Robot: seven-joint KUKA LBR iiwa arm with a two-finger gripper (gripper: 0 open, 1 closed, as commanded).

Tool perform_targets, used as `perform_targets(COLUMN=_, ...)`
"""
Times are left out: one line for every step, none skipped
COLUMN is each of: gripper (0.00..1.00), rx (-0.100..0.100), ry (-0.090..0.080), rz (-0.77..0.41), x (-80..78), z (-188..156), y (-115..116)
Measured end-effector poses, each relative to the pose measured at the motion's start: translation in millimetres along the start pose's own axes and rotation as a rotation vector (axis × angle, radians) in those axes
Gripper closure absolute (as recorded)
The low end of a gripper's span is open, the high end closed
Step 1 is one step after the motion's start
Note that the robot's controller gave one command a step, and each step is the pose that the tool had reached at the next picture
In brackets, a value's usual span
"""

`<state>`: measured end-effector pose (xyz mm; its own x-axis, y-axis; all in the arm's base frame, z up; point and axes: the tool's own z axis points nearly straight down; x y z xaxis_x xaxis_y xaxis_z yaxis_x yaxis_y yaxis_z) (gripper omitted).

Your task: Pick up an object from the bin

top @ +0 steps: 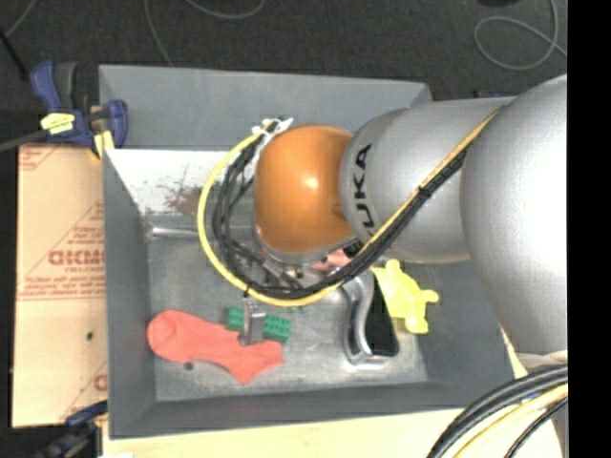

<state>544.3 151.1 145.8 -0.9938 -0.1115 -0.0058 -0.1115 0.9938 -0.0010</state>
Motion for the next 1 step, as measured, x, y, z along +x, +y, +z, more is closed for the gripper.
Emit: perform_targets(gripper=0.00, rx=-0.004, ry=0.000, rz=0.090, x=30.2, z=72.8, y=27.5)
